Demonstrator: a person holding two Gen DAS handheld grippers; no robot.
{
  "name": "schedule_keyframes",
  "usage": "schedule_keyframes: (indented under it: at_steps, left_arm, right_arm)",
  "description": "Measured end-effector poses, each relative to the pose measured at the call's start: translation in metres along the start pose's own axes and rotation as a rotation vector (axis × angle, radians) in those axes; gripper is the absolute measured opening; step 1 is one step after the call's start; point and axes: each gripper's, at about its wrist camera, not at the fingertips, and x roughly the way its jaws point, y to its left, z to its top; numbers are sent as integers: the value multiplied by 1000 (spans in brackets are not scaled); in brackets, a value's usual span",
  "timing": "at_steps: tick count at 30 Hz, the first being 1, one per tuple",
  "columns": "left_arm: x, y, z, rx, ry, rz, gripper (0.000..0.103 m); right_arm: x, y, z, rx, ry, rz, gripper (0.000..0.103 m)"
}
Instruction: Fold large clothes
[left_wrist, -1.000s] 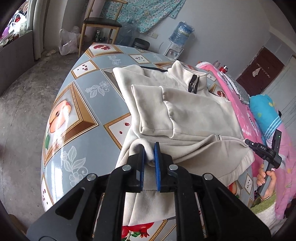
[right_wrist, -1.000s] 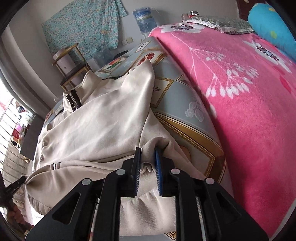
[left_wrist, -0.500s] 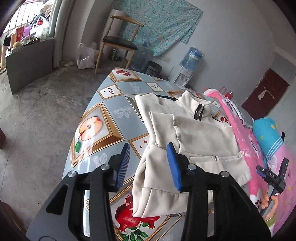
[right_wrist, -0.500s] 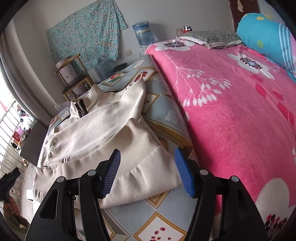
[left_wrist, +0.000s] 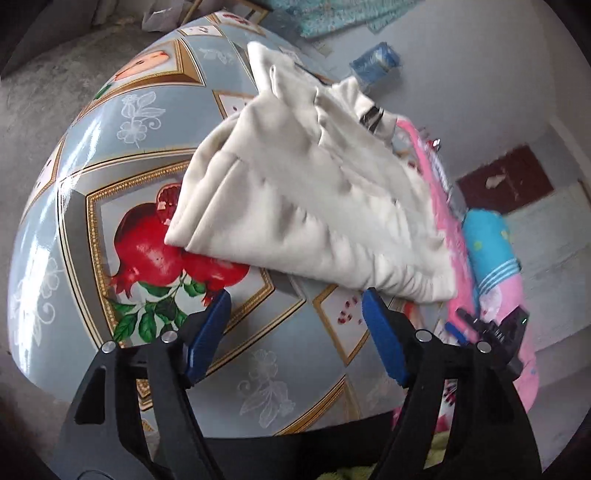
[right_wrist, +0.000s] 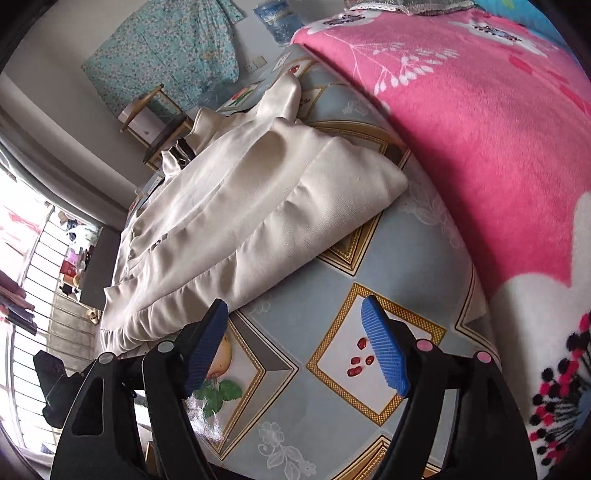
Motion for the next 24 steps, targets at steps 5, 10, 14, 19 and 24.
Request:
schedule_keyframes:
  at_steps: [5,10,14,19,24]
  left_arm:
    - [-4,23,8,-175,-113,-82,76]
    - [-3,24,13,-256,-200,-91,76]
    - [3,15,17,-304,-289,-41,74]
    - [17,-5,22,-235,-351,126,48]
    - [21,-29,24,2,-370,278,26]
  right_arm:
    - [11,-14,9,90,-39,21,73]
    - [21,-17,21,170,-121,31,73]
    - [28,-18,25,241,-206,36,73]
    - [35,-8,32,253,-289,-42,71]
    - [43,17,37,60,-315,-269,39]
